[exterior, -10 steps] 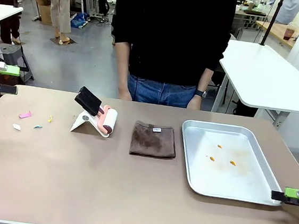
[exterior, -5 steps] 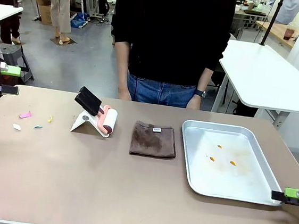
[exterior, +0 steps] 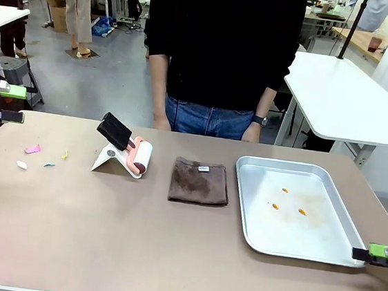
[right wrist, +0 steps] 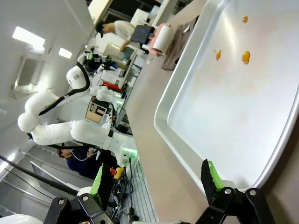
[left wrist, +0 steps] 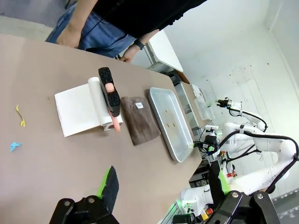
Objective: Clean the surface of the table.
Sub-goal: Hold the Lint Roller with your left hand and the towel with your right hand.
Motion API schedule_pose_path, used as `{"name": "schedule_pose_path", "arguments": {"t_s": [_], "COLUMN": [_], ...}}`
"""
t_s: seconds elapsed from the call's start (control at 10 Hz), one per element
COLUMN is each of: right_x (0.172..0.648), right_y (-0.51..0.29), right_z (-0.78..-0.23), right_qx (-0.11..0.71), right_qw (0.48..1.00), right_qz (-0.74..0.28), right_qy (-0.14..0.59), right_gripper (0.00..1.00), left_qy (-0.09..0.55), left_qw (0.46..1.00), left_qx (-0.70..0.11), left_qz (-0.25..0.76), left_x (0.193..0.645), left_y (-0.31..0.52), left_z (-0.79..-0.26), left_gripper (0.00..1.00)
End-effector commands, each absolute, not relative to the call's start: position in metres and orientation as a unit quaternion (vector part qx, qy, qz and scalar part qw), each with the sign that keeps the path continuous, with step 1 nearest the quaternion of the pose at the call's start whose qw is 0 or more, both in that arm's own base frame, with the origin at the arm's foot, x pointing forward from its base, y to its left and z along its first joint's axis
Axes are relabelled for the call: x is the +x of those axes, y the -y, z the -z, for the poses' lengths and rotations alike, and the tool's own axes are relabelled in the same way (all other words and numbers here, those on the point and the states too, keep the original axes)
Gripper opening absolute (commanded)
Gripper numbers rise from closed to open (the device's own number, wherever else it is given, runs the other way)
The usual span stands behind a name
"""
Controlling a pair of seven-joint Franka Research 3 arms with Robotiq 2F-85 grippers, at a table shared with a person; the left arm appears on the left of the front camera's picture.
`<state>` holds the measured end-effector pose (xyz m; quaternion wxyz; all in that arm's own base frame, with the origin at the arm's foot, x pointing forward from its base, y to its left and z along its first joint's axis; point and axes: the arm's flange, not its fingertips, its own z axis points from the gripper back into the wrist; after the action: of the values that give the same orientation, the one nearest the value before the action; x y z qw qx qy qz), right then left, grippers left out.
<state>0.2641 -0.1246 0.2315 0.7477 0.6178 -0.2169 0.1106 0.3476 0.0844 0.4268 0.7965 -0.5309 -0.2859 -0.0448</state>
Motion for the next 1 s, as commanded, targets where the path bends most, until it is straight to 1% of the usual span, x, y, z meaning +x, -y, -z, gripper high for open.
{"name": "schedule_pose_path", "arguments": {"t_s": [0.0, 0.9], "right_x": [0.2649, 0.2640], "right_y": [0.1237, 0.1246], "right_z": [-0.2341, -0.2315], "right_qx": [0.616, 0.618], "right_qw": [0.750, 0.748], "right_qz": [-0.109, -0.110], "right_qy": [0.215, 0.217], "right_gripper": [1.00, 1.00], "left_qy": [0.289, 0.289], "left_qw": [0.792, 0.792], "left_qx": [-0.536, -0.536], "left_qz": [0.045, 0.045], "left_x": [0.3474, 0.3474], "left_y": [-0.0847, -0.0847], "left_z": [-0.4283, -0.4283], "left_gripper": [1.00, 1.00]}}
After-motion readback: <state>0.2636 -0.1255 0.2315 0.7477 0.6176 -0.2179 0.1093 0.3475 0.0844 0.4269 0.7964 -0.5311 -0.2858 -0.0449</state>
